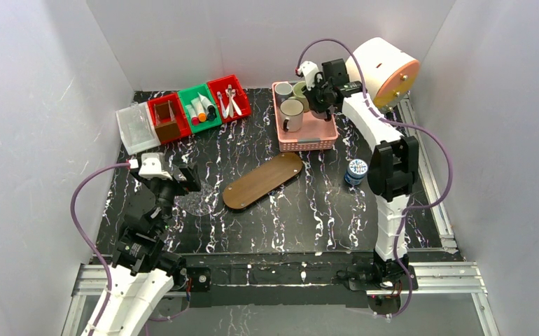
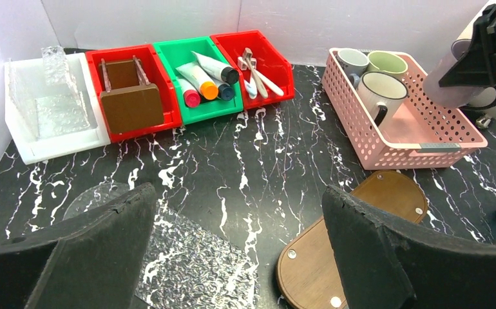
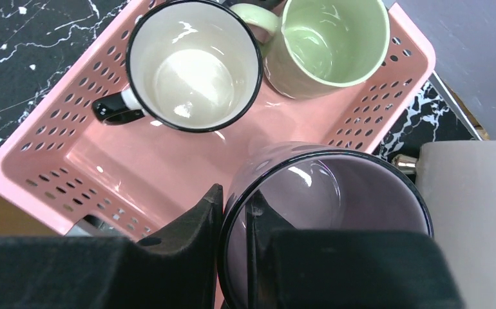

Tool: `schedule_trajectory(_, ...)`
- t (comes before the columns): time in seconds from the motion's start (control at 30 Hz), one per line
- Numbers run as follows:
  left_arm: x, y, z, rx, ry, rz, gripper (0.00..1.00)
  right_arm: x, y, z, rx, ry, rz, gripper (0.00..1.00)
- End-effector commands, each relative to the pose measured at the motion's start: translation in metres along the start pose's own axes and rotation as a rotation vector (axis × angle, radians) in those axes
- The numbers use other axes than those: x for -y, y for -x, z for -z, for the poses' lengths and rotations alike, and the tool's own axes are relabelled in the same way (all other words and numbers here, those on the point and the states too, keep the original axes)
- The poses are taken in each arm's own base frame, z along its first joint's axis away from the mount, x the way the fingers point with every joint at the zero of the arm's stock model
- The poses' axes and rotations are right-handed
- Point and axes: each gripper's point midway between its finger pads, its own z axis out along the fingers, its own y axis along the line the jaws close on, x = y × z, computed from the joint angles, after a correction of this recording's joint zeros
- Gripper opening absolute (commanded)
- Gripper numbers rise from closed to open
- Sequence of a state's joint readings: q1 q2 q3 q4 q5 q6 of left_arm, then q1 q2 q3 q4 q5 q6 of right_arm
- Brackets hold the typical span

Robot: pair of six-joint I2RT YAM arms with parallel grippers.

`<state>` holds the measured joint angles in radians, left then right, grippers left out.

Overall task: Prepare toiletry sets of a toothbrush and toothpaste on the tray
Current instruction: Pick up the cup from the storage box, then place the cup on the tray.

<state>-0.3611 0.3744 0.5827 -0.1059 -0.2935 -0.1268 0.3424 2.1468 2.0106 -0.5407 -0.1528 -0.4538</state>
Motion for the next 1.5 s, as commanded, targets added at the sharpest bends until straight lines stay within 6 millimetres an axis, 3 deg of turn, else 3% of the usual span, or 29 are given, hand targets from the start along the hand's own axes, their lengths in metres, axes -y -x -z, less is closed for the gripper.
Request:
schedule_trajectory(0.0,0.0,0.018,0.005,0.048,-0.007,0.007,0.98,0.0,0.036,0.042,0.084,-0.045,0.057,0.01)
schedule_trajectory(0.37,-0.003,0.025,0.011,0.078,0.0,0.017,0.98,-0.059,0.045,0.082,0.104,0.023,0.063,0.01)
schedule_trajectory(0.6,-0.004,0.026,0.013,0.086,0.005,0.017,0.98,-0.113,0.031,0.095,0.083,0.109,0.062,0.01)
schedule_trajectory(1.17,-0.004,0.025,0.013,0.082,0.007,0.013,0.98,-0.212,0.013,0.091,0.078,0.322,0.163,0.01)
schedule_trajectory(1.47,-0.005,0.025,0.013,0.085,0.009,0.012,0.98,-0.221,0.002,0.073,0.073,0.331,0.211,0.01)
